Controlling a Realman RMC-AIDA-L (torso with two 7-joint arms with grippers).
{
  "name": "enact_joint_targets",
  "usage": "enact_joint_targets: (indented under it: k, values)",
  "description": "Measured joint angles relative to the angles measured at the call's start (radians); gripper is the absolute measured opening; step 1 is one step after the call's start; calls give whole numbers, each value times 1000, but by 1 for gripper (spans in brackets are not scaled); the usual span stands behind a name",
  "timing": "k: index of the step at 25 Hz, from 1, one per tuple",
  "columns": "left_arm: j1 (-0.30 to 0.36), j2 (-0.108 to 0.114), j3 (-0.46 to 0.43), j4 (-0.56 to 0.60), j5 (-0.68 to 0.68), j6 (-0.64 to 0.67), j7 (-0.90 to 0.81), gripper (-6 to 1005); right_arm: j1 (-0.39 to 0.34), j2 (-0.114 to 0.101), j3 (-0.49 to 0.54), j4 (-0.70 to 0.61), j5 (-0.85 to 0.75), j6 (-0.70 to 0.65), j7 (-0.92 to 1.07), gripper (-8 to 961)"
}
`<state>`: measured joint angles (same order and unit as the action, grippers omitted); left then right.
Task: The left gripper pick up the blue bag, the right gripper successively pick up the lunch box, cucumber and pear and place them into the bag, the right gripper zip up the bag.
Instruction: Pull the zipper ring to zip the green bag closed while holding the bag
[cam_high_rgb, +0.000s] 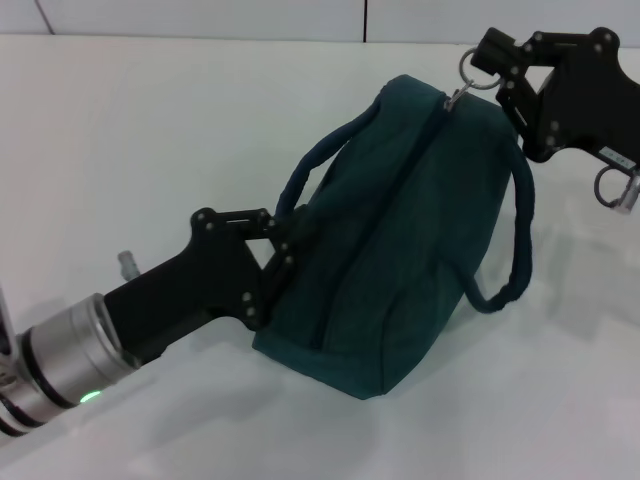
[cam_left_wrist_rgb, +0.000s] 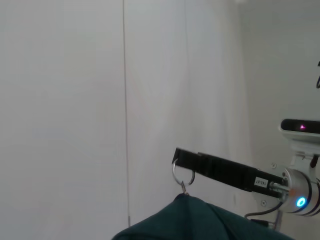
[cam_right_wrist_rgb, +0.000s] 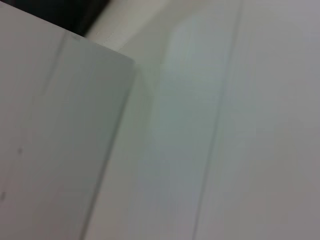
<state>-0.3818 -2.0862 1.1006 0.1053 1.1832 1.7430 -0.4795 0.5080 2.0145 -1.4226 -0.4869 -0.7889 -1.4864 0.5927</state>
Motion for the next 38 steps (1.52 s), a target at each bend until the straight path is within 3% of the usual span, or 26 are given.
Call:
enact_joint_targets:
  k: [11, 21, 26, 38]
  values:
    - [49, 3, -1, 32, -55, -37, 0, 56, 0, 0, 27, 17, 2, 103, 19, 20]
    - [52, 13, -1, 31, -96, -67, -7, 55, -8, -1, 104, 70, 5, 129, 20, 19]
    - [46, 13, 3, 31, -104, -69, -10, 8, -10, 0, 108, 83, 4, 131, 20, 19]
    - [17, -14, 15, 21, -222, 13, -24, 66, -8, 3, 102, 76, -1, 96, 21, 18]
